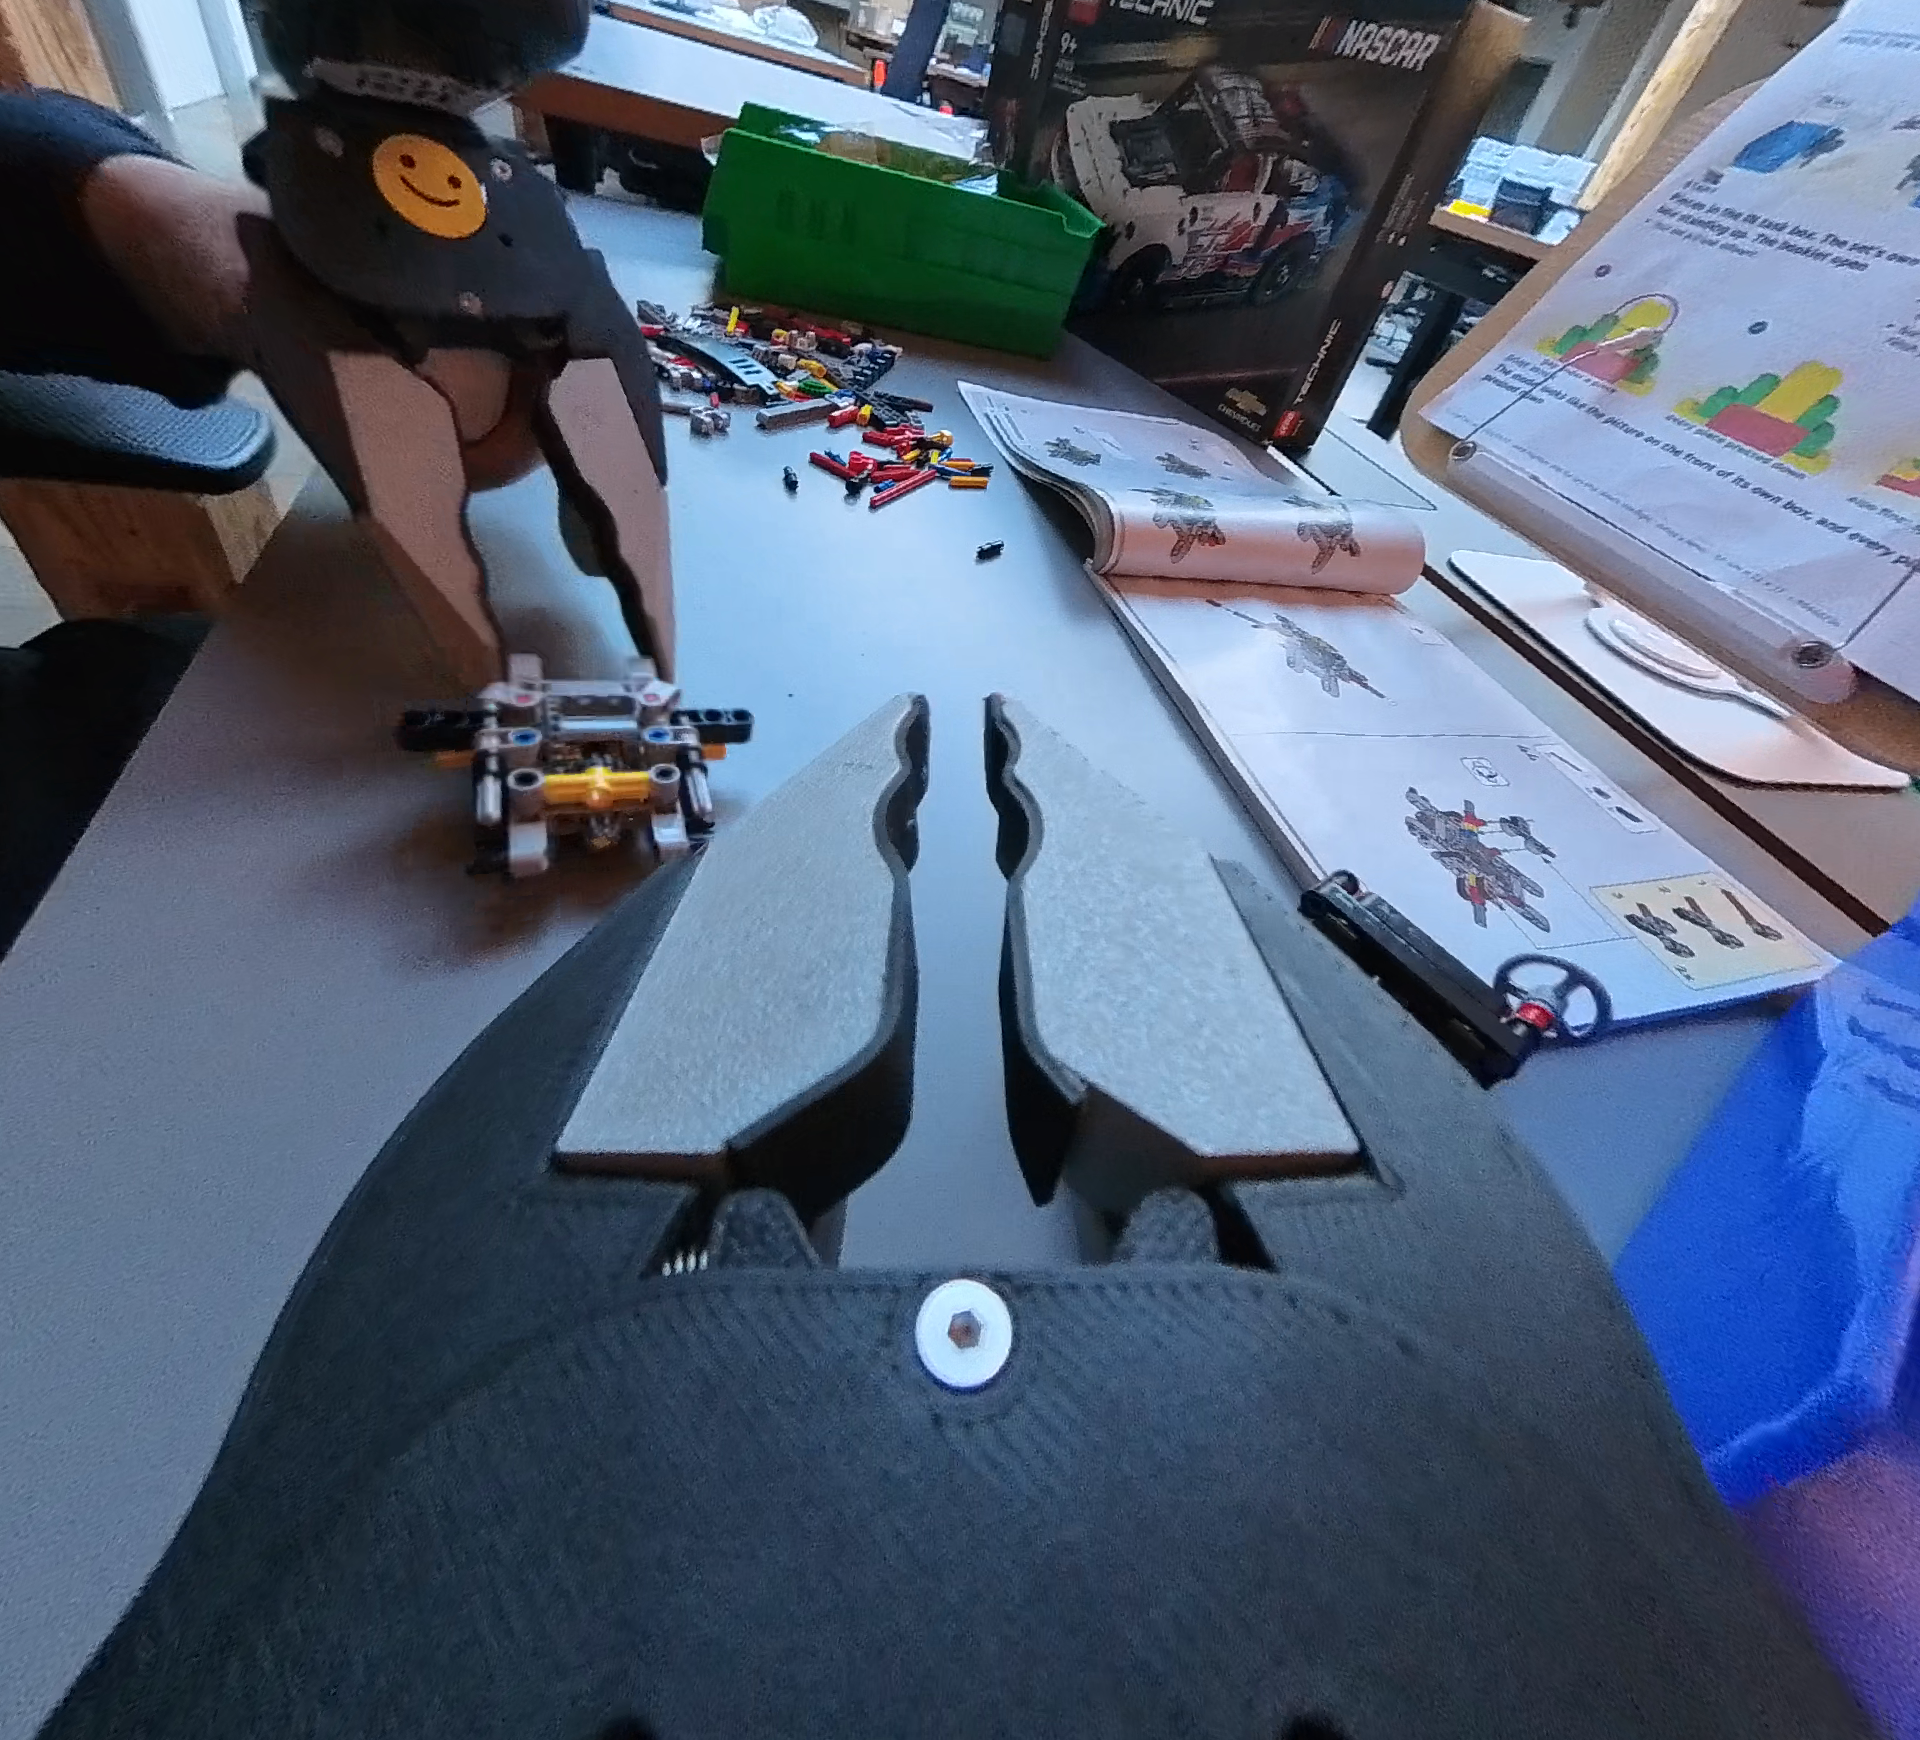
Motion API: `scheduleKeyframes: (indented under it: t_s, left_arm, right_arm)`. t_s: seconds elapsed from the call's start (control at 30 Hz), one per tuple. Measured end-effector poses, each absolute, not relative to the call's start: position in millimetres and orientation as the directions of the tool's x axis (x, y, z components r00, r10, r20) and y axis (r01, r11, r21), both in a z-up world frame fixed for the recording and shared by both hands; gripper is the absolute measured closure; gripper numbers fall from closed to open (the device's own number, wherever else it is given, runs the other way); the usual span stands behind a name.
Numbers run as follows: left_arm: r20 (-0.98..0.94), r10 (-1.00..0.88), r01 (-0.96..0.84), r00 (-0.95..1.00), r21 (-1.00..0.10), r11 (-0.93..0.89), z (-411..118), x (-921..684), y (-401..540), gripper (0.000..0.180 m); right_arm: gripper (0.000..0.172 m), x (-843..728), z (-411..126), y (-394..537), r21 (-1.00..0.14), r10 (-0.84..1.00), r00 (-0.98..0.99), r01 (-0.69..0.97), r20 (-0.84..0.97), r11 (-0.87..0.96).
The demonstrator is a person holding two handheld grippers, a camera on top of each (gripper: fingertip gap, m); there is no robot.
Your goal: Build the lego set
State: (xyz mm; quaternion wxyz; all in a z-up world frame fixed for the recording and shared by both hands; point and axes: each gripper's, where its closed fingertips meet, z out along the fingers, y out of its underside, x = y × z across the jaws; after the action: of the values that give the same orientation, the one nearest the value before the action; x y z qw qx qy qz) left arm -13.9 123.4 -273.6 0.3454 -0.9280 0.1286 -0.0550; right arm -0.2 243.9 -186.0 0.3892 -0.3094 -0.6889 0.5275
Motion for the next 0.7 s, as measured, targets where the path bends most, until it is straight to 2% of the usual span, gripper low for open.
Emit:
scheduleKeyframes:
  t_s: [0.03, 0.07, 0.13, 0.17, 0.23, 0.37, 0.6, 0.7]
  left_arm:
    - [-0.002, -0.217, -0.167, 0.976, -0.643, -0.747, -273, -21, 121, 0.153]
    - [0.003, -0.163, -0.125, 0.987, -0.635, -0.763, -273, -26, 118, 0.159]
    - [0.076, -0.057, 0.005, 0.996, -0.640, -0.768, -272, -25, 111, 0.150]
    - [0.133, -0.054, 0.045, 0.990, -0.646, -0.762, -270, -15, 109, 0.137]
    - [0.187, -0.109, 0.038, 0.976, -0.645, -0.764, -268, 6, 102, 0.130]
    - [0.096, -0.163, -0.062, 0.982, -0.651, -0.756, -261, -7, 95, 0.127]
    - [0.117, -0.200, -0.029, 0.973, -0.794, -0.607, -227, -67, 130, 0.127]
    - [0.246, -0.277, -0.006, 0.929, -0.737, -0.676, -240, -51, 131, 0.130]
  right_arm:
    - [0.165, 0, -185, 245, -0.969, 0.842, -0.498, 0.014, 0.207, 0.246]
    - [0.165, 0, -185, 246, -0.970, 0.845, -0.493, 0.012, 0.207, 0.244]
    - [0.165, 0, -185, 245, -0.968, 0.846, -0.489, 0.012, 0.214, 0.252]
    - [0.165, 0, -186, 244, -0.966, 0.844, -0.490, 0.014, 0.220, 0.260]
    - [0.165, 1, -187, 241, -0.962, 0.838, -0.494, 0.015, 0.231, 0.274]
    - [0.165, 5, -185, 238, -0.964, 0.843, -0.486, 0.007, 0.230, 0.267]
    - [0.172, 13, -181, 244, -0.962, 0.874, -0.414, -0.016, 0.254, 0.272]
    - [0.172, 15, -180, 249, -0.969, 0.890, -0.394, -0.009, 0.230, 0.246]
